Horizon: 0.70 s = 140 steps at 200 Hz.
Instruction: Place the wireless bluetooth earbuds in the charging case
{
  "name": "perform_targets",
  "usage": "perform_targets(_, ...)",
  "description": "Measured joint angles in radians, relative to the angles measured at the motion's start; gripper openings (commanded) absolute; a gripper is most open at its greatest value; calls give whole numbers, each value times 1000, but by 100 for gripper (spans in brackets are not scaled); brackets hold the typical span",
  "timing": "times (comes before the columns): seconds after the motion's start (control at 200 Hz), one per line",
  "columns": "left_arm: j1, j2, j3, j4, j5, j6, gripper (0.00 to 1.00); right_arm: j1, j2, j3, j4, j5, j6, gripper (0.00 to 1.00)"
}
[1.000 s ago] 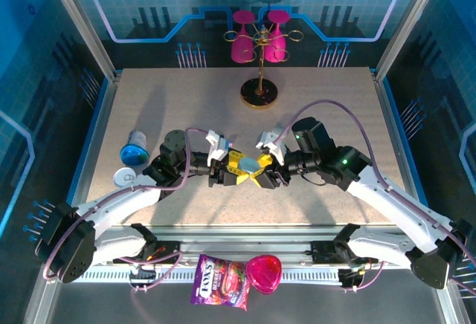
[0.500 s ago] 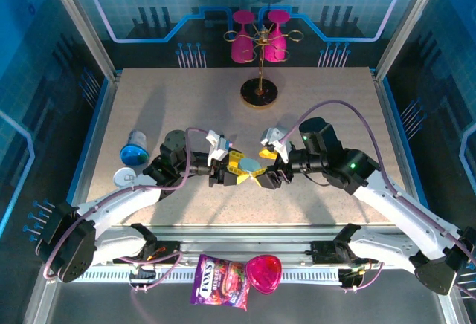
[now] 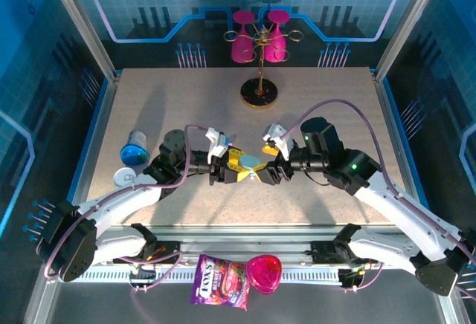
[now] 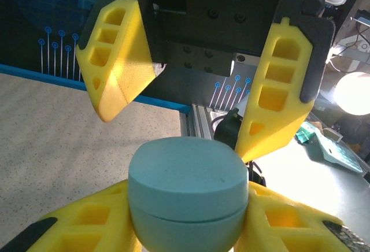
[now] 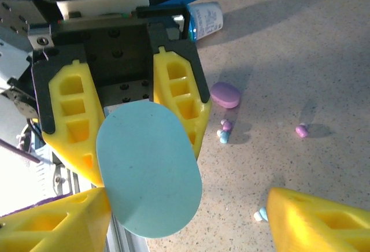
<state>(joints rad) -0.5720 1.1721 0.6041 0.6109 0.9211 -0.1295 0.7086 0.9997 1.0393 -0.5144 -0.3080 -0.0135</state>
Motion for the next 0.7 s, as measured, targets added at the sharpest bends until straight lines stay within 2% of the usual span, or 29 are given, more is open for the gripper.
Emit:
perform_targets(0.24, -1, 3, 0, 6, 13, -3, 23, -60, -44, -10, 69, 31, 53, 70)
perform_targets(0.53, -1, 5, -1, 24, 23, -6, 23, -62, -60, -30, 89, 21, 65, 72)
perform_targets(0.7, -1, 6, -2, 34, 31, -31, 23, -62, -53, -30, 89, 81, 87, 73)
